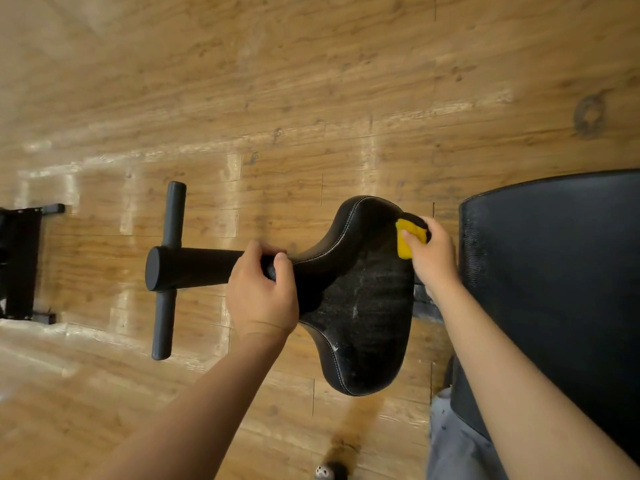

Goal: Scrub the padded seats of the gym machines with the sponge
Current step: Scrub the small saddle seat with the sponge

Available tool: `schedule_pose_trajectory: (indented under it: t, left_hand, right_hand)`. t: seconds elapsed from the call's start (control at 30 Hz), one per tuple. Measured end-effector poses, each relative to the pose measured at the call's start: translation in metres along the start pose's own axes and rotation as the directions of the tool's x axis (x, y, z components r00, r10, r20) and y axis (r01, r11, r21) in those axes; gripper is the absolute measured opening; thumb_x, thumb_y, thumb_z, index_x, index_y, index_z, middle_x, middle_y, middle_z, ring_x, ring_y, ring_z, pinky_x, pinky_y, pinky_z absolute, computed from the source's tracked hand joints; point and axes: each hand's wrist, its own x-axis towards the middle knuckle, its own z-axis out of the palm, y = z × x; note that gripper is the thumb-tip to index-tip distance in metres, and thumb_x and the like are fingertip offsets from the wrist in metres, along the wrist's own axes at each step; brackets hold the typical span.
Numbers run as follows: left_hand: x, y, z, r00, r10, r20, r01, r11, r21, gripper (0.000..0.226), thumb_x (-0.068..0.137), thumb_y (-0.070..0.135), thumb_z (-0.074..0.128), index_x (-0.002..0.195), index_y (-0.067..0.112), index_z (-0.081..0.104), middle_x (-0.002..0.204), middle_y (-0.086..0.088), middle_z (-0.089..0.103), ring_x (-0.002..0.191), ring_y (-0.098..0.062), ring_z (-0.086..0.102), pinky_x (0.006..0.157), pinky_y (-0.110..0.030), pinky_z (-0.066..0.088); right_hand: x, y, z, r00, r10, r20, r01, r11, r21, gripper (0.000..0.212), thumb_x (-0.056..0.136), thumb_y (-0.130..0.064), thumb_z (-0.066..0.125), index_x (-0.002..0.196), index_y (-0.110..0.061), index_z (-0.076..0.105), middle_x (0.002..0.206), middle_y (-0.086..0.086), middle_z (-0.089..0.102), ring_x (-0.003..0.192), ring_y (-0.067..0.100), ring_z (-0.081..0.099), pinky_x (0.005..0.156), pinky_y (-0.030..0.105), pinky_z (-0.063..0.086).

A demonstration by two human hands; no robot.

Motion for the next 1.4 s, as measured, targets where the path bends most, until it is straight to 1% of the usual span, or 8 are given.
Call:
schedule_pose_trajectory:
  t: [0.17,0.37,0.63,0.87,1.13,1.2,1.33,1.4]
  left_hand:
    - [-0.001,0.0,0.0,1.0,0.013,0.012,-0.013,1.0,0.01,0.019,0.085,0.034,0.044,0.085,0.022,0.058,0.078,0.011,0.06,0.076,-0.006,0.057,0.06,-0.019,0.041]
    - [0.0,-0.001,-0.001,1.0,0.026,0.006,-0.026,1.0,0.015,0.02,0.084,0.034,0.043,0.085,0.022,0.059,0.076,0.011,0.06,0.075,-0.005,0.056,0.06,-0.02,0.04]
    - [-0.001,0.0,-0.001,1.0,0.017,0.01,-0.017,1.0,0.01,0.02,0.083,0.035,0.043,0.085,0.022,0.059,0.077,0.011,0.06,0.077,-0.004,0.057,0.061,-0.018,0.039]
    - [-0.002,0.002,-0.002,0.999,0.026,0.018,-0.026,1.0,0.008,0.02,0.084,0.035,0.042,0.086,0.023,0.058,0.078,0.012,0.061,0.076,-0.003,0.056,0.059,-0.015,0.036]
    - [-0.003,0.001,-0.004,0.999,0.023,0.035,-0.024,0.999,0.031,0.009,0.093,0.023,0.05,0.087,0.024,0.056,0.078,0.011,0.06,0.076,-0.005,0.056,0.06,-0.017,0.038]
    - [-0.002,0.001,-0.003,0.999,0.025,0.027,-0.026,0.999,0.037,0.009,0.093,0.024,0.05,0.085,0.024,0.056,0.077,0.012,0.059,0.073,-0.002,0.054,0.059,-0.014,0.034]
    - [-0.002,0.0,-0.002,0.998,0.069,0.004,-0.069,0.997,0.021,0.011,0.092,0.027,0.05,0.082,0.024,0.055,0.074,0.012,0.058,0.071,-0.002,0.054,0.061,-0.021,0.039]
    - [0.0,-0.003,-0.001,0.997,0.078,0.004,-0.078,0.997,0.004,0.013,0.09,0.03,0.049,0.077,0.029,0.051,0.073,0.011,0.058,0.071,-0.005,0.055,0.062,-0.027,0.041]
  right_hand:
    - [-0.03,0.001,0.002,0.981,-0.179,0.071,0.18,0.983,-0.018,0.03,0.093,-0.019,0.06,0.123,-0.02,0.056,0.114,-0.005,0.06,0.103,0.011,0.053,0.084,0.027,0.045]
    - [-0.003,0.01,0.001,0.993,0.054,-0.104,-0.069,0.988,-0.14,0.028,0.095,-0.021,0.057,0.121,-0.011,0.056,0.118,0.009,0.061,0.108,0.028,0.057,0.083,0.034,0.045]
    - [-0.075,-0.011,0.019,0.96,-0.273,0.067,0.276,0.96,-0.048,0.033,0.093,-0.021,0.06,0.126,-0.018,0.054,0.116,-0.005,0.055,0.103,0.008,0.05,0.082,0.022,0.042]
    - [-0.045,-0.002,0.012,0.997,-0.028,-0.078,0.019,0.993,-0.117,0.035,0.095,-0.022,0.056,0.129,-0.011,0.052,0.124,0.009,0.058,0.114,0.026,0.055,0.086,0.029,0.044]
    - [-0.122,-0.032,0.014,0.947,-0.275,0.166,0.29,0.954,-0.072,0.035,0.094,-0.026,0.059,0.128,-0.022,0.052,0.112,-0.014,0.049,0.1,0.002,0.047,0.076,0.009,0.039]
    - [-0.11,-0.021,0.007,0.947,-0.241,0.214,0.273,0.952,-0.137,0.035,0.094,-0.025,0.059,0.128,-0.022,0.052,0.116,-0.009,0.054,0.104,0.008,0.052,0.079,0.016,0.042]
    - [-0.074,-0.011,0.007,0.998,-0.059,0.03,0.063,0.985,-0.161,0.037,0.095,-0.022,0.057,0.131,-0.014,0.051,0.125,0.006,0.057,0.117,0.025,0.053,0.086,0.026,0.041]
    - [-0.079,-0.023,0.018,0.996,-0.088,-0.025,0.084,0.988,-0.127,0.038,0.095,-0.025,0.057,0.131,-0.015,0.051,0.125,0.006,0.057,0.117,0.024,0.053,0.09,0.031,0.045]
